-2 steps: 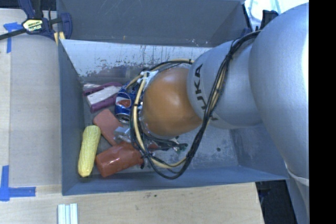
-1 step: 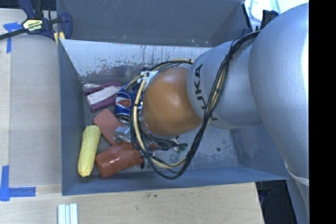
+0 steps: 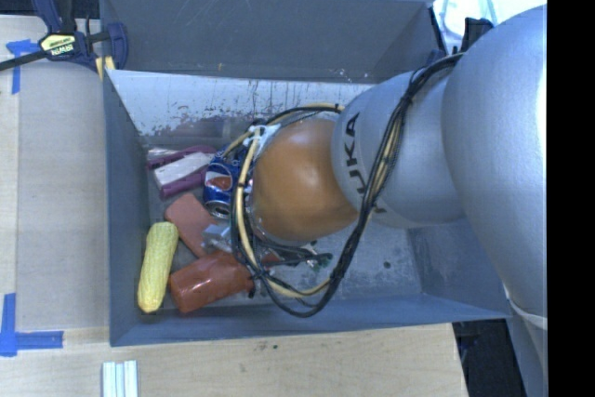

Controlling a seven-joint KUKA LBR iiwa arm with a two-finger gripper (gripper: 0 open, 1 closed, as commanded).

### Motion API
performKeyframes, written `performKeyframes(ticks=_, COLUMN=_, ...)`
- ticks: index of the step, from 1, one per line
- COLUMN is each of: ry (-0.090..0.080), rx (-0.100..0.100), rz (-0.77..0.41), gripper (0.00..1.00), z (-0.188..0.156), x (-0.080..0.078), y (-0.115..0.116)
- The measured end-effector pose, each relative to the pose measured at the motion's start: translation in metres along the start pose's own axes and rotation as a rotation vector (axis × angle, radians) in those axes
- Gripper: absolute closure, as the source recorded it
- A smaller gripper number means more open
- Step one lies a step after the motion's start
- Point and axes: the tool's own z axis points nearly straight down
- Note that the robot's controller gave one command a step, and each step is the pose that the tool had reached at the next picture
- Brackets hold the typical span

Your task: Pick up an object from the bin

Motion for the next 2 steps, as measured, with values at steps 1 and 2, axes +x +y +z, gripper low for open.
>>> performKeyframes(ticks=1, ry=0.000, rx=-0.001, rz=0.001, gripper=1.00, z=-0.020, x=0.000, y=0.000)
performKeyframes(ticks=2, ry=0.002, rx=0.001, rz=0.003, gripper=1.00, z=-0.036, x=0.000, y=-0.002)
